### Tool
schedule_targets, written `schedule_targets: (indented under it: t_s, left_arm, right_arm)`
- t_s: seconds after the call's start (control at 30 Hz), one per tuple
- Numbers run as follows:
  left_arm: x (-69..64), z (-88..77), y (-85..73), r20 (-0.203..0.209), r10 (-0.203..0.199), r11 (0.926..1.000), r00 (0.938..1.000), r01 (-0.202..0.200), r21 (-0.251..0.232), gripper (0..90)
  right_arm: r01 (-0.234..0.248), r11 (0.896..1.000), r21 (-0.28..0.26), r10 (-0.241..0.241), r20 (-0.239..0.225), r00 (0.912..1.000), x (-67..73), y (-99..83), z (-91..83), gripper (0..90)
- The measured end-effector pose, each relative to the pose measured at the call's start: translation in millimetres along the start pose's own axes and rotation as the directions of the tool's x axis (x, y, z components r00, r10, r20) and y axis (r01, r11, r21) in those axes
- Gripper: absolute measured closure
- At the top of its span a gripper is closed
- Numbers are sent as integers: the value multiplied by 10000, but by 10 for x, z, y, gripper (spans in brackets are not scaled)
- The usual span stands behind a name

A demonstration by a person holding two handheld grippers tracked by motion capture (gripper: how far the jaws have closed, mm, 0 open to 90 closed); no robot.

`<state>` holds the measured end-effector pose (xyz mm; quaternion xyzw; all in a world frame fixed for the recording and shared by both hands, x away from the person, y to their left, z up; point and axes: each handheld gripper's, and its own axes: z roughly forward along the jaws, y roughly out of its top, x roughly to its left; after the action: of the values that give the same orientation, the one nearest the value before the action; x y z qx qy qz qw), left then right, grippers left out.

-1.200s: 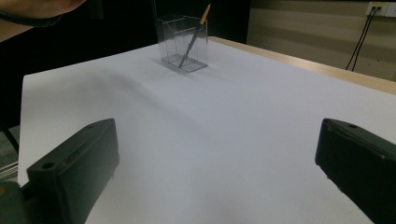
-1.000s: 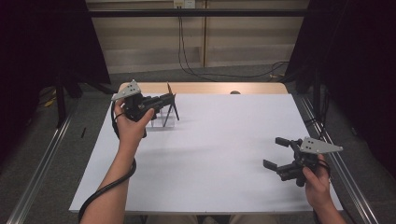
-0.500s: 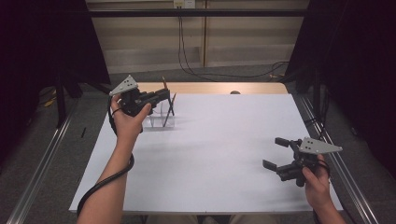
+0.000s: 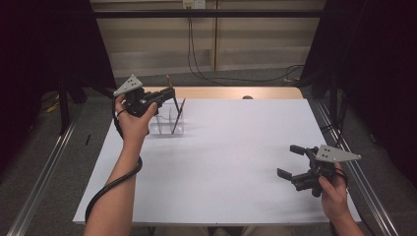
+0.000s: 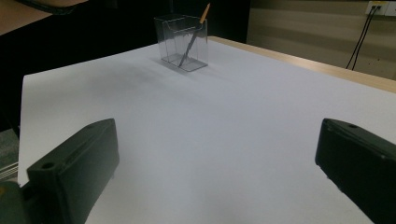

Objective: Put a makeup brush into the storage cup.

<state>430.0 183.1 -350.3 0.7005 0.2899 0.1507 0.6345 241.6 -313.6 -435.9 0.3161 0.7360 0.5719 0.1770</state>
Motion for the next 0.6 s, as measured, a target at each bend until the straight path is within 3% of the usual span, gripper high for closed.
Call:
schedule_targets:
  t_s: [0.6]
  left_arm:
    - [137,93,-82,-970,252,9992,9950,-220,343,837]
  right_arm:
    - [23,10000,-28,-23,-1,10000,-2,-3,-16,0]
